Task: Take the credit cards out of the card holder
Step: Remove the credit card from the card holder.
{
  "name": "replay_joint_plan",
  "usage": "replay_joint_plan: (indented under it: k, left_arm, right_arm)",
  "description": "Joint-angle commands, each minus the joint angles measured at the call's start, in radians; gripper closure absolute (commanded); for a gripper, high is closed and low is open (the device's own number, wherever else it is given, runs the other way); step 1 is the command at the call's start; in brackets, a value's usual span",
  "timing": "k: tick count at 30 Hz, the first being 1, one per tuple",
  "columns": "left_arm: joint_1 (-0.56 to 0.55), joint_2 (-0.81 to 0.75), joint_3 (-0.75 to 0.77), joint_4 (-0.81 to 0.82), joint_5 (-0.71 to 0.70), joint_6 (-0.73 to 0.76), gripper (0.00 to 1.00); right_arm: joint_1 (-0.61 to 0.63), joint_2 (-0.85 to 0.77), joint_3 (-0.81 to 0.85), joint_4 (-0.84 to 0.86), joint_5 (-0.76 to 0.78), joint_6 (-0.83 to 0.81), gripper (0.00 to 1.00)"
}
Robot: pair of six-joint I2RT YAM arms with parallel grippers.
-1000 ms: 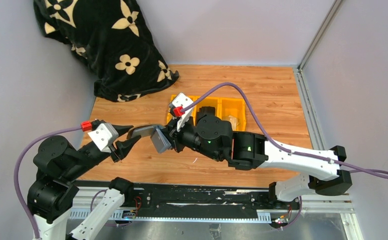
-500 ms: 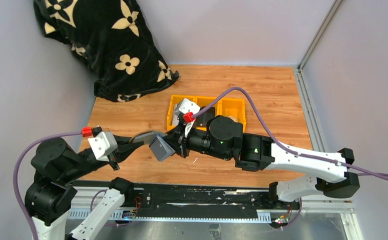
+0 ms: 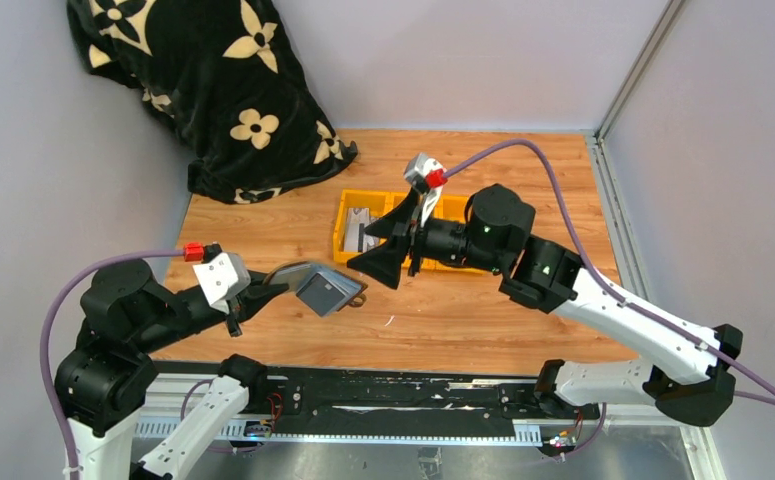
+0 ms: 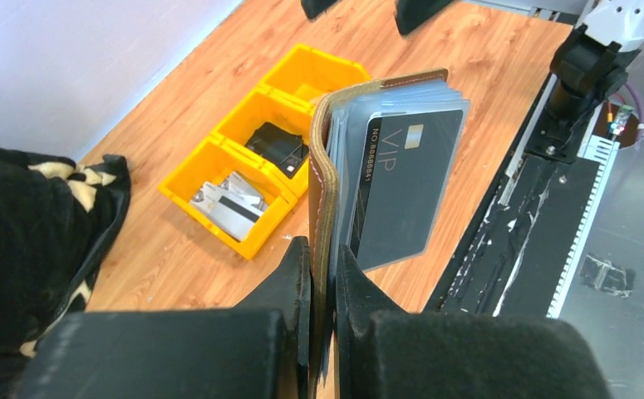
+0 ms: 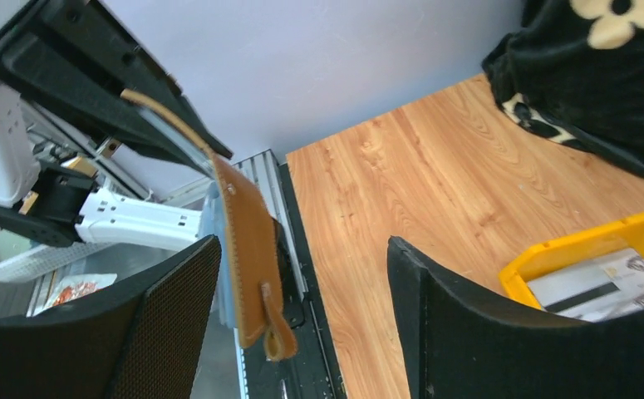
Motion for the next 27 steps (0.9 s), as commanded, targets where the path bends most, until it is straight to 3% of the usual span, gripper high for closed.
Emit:
replay_joint_plan:
  k: [1,7,13,18,22,27]
  left_arm:
    - [-0.005,0.022,0.024,0.002,-0.034,0.015,1.0]
    - [-0.005,0.042,0.009,-0.016,-0.101,-0.022,1.0]
    - [-0.005,0.085,0.024,-0.074,-0.082,-0.053,1.0]
    - [-0.004,0.152,0.078,-0.17,0.067,-0.056,1.0]
    - [-0.005,0.197,0.111,-0.221,0.171,-0.081,1.0]
    - [-0.005,0.226,0.126,-0.243,0.232,-0.093,1.0]
  right_arm:
    - [-0.088,-0.024,0.052,-0.043,-0.122,0.083,0.23]
    - [-0.084,0.064,0.102,-0.026,-0.186,0.143,0.23]
    - [-0.035,0.153,0.133,-0.039,-0.253,0.14,0.22]
    - [-0.004,0.228,0.196,-0.187,-0.242,0.018,0.22]
    - [-0.005,0.209,0.134,-0.136,-0.298,0.0,0.22]
    - [-0.005,0.141,0.024,0.004,-0.46,-0.007,0.37]
